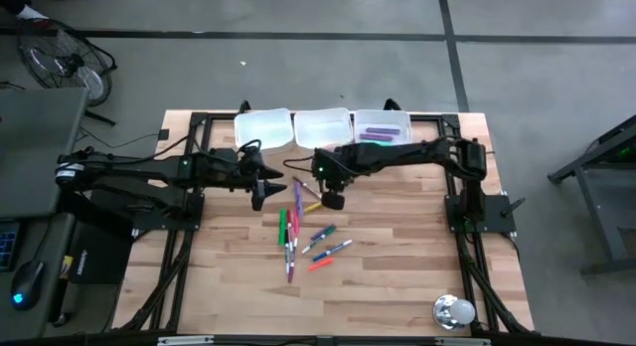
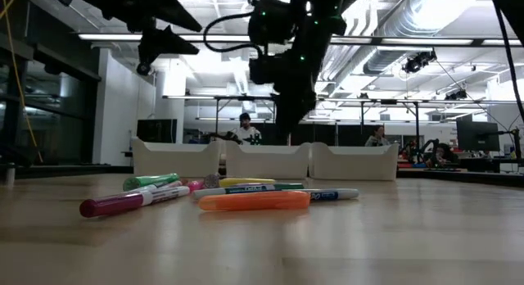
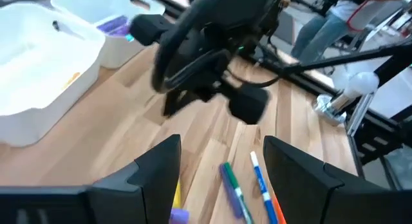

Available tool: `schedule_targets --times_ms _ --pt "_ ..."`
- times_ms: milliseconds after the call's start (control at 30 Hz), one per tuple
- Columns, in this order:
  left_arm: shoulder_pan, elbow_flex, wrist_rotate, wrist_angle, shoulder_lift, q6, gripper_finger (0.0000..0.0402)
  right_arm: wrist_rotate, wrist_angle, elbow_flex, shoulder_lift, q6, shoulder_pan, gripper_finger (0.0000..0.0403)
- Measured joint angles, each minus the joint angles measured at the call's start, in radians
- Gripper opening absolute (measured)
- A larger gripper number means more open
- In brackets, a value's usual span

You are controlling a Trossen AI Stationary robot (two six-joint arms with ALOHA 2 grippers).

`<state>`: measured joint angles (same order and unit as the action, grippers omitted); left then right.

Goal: Pick & Place Markers
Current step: Put the brown marker pen into the left white bin

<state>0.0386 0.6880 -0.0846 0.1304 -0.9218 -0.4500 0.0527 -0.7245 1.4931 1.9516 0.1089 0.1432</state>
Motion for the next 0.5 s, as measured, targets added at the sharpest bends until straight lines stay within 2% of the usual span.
schedule_targets --times_ms 67,333,500 --pt "0.0 0.0 0.0 0.016 0.013 0.002 0.022 -0.011 0.017 -0.001 0.009 0.033 -0.018 0.0039" --pt "0.0 0.001 -0.011 0.084 0.083 0.051 0.022 -0.03 0.128 -0.001 0.012 0.238 -0.029 0.0171" --pt "0.0 0.001 -0.013 0.119 0.116 0.061 0.022 -0.052 0.15 -0.003 0.032 0.277 -0.01 0.0198"
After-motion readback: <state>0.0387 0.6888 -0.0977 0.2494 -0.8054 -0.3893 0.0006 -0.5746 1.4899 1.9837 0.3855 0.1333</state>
